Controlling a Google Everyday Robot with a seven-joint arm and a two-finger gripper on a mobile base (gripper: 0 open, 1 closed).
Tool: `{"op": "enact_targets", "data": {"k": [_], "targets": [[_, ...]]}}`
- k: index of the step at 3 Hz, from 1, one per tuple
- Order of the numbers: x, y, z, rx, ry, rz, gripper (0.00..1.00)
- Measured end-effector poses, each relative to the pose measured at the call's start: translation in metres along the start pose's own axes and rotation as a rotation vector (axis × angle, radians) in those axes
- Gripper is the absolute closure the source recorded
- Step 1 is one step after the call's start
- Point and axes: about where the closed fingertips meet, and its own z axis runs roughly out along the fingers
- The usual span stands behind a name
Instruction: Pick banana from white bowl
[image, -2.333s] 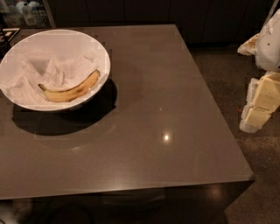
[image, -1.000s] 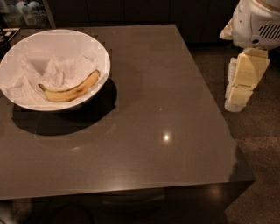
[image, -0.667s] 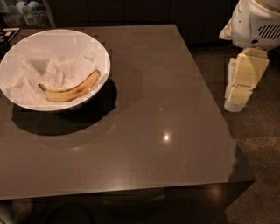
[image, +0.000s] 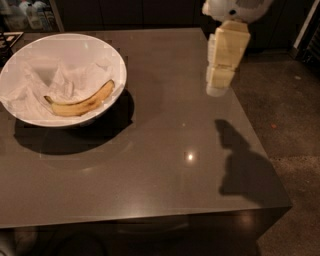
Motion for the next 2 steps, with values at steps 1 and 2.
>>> {"op": "enact_targets", "data": {"k": [1, 2], "targets": [[-0.051, -0.02, 0.013, 0.004, 0.005, -0.119, 0.0], [-0.066, -0.028, 0.016, 0.031, -0.02, -0.136, 0.0]]}}
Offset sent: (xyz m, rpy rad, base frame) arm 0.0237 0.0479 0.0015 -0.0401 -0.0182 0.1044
